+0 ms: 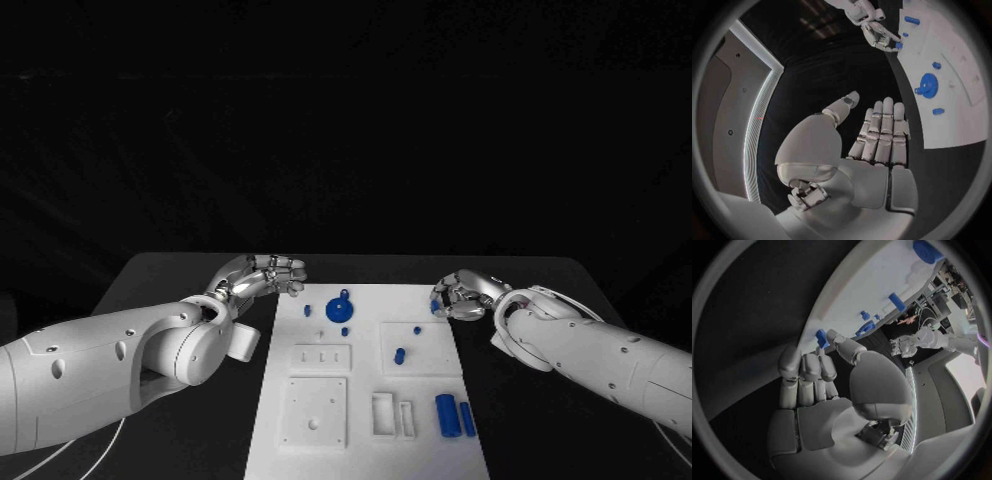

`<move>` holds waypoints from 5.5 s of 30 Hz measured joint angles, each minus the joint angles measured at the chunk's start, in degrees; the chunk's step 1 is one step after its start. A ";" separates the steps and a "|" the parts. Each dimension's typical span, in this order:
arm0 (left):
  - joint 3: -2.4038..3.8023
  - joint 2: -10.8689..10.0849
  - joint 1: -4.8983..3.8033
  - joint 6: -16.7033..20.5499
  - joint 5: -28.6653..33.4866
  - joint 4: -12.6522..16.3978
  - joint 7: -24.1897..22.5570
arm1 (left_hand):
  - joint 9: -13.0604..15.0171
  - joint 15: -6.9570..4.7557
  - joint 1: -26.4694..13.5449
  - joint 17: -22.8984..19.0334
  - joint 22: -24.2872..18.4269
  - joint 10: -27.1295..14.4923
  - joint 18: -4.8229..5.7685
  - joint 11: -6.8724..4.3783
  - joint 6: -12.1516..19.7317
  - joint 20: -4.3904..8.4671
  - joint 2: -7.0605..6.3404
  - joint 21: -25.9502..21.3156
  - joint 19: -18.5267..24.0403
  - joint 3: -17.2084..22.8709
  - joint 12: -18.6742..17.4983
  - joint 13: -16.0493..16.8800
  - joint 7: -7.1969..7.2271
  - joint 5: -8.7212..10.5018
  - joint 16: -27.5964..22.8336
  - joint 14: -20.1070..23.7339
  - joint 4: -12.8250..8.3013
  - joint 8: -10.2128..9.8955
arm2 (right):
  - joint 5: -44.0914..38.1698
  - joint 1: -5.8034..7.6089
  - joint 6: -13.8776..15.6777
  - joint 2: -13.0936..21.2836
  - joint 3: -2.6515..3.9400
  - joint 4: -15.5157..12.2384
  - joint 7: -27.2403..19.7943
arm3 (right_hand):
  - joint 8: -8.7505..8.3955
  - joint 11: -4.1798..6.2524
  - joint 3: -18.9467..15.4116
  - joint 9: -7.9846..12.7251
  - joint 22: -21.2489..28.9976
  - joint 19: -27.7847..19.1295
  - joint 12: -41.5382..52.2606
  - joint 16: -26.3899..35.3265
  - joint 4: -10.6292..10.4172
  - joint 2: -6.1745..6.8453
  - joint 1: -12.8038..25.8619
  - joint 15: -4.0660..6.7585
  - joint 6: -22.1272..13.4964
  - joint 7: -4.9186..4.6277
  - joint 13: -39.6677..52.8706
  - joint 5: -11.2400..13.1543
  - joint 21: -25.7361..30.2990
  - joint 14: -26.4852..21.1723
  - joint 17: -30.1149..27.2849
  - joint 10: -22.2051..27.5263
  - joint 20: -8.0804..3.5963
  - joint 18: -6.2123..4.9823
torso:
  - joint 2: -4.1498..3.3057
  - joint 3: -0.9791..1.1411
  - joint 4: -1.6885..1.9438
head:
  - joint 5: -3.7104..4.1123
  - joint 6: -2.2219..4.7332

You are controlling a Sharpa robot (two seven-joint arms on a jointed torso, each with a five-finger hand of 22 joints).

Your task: Assemble the parts on the task board

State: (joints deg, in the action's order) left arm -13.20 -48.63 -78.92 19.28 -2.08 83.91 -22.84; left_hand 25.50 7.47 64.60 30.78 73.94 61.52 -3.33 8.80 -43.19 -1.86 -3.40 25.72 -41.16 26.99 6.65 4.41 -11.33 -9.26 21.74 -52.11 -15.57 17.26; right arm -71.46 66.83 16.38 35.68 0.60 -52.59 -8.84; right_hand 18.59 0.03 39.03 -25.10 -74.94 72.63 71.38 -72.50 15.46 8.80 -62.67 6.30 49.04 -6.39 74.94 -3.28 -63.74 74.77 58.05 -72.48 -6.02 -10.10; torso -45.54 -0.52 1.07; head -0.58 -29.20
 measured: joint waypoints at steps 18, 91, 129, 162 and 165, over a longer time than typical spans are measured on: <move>0.01 -0.20 0.00 -0.02 0.00 0.10 0.02 | 0.00 0.00 0.00 0.05 0.04 0.00 -0.54 0.00 0.00 0.00 0.00 0.00 0.00 0.14 0.00 0.00 0.00 0.00 0.00 0.00 -0.14 0.00 | -0.02 -0.93 -0.20 -0.81 -0.02 0.88 0.17 | 0.00 0.01 0.54 0.01 0.01 0.00 0.23 0.00 -0.19 0.00 0.00 0.00 0.48 -0.07 0.00 0.00 0.00 0.00 0.12 0.00 0.01 0.00 | -0.10 0.01 0.05 | -0.08 -0.14; -0.03 9.39 -2.55 -1.93 -14.28 -4.62 27.14 | 0.29 -11.39 -13.20 14.60 1.00 15.64 -1.50 -8.13 -9.41 9.51 -6.10 19.09 -12.52 -3.49 16.20 13.92 4.30 6.22 25.11 -14.01 11.01 1.03 | -20.27 4.44 0.88 -5.78 -0.07 -23.55 27.63 | 3.38 0.81 5.19 -0.70 0.04 -0.27 0.45 0.66 0.51 -2.92 1.40 0.63 6.26 2.58 0.00 0.41 -0.26 -0.19 0.75 -0.42 0.11 0.00 | 4.80 0.25 -0.66 | -1.78 -0.83; -0.19 11.77 -2.41 -1.25 -21.67 -5.52 34.43 | 0.77 -10.42 -11.87 12.24 0.97 12.88 -1.09 -8.08 -12.52 8.72 -6.03 19.09 -10.13 -3.13 16.33 15.43 5.14 6.22 25.02 -11.85 15.30 2.01 | -23.26 3.90 0.77 -8.01 -0.42 -26.54 31.47 | 3.01 0.81 6.22 -0.70 -0.01 -0.07 0.45 0.89 0.44 -2.89 1.40 0.85 6.29 2.60 0.00 0.41 -0.25 0.03 0.63 -0.42 0.30 -0.02 | 5.44 0.25 -0.69 | -2.02 -1.60; -0.22 12.13 -2.35 -1.84 -22.42 -5.46 35.25 | 0.11 -10.74 -7.70 10.24 0.31 13.51 -0.65 -8.62 -14.43 8.62 1.76 20.19 -9.61 -5.48 16.35 16.22 5.63 1.79 26.41 -12.18 9.55 1.77 | -23.78 3.89 0.43 -8.39 -0.87 -26.62 32.04 | 3.07 0.81 6.84 -0.70 0.01 0.04 0.45 0.89 0.44 -2.50 1.20 0.97 6.30 2.61 0.00 0.41 -0.25 0.15 0.59 -0.42 0.40 -0.04 | 5.31 0.29 -0.75 | -2.31 -1.59; -0.20 12.12 -2.36 -1.82 -22.38 -5.37 35.24 | -0.09 -10.60 -7.45 10.01 0.21 13.51 -0.63 -8.61 -14.41 8.62 2.84 20.19 -9.61 -4.92 16.19 16.21 5.62 0.39 26.41 -12.04 8.86 1.57 | -23.79 3.87 0.40 -8.36 -0.89 -26.62 32.07 | 3.06 0.81 6.84 -0.70 0.02 0.04 0.45 0.89 0.44 -2.43 1.27 0.96 6.30 2.61 0.00 0.41 -0.25 0.15 0.59 -0.42 0.40 -0.04 | 5.31 0.28 -0.74 | -2.31 -1.58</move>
State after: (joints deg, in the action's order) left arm -13.40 -36.51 -81.28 17.46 -24.47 78.54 12.40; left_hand 25.41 -3.14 57.15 40.80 74.15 75.03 -3.96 0.18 -57.60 6.76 -0.55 45.92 -50.77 22.07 22.84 20.62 -5.72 -8.87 48.15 -64.15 -6.71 18.83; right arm -95.25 70.71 16.78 27.33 -0.29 -79.21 23.23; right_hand 21.65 0.84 45.86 -25.80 -74.93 72.67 71.83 -71.61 15.90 6.37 -61.40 7.26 55.34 -3.78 74.94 -2.87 -63.99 74.93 58.63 -72.90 -5.62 -10.14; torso -40.23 -0.24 0.33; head -2.88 -30.78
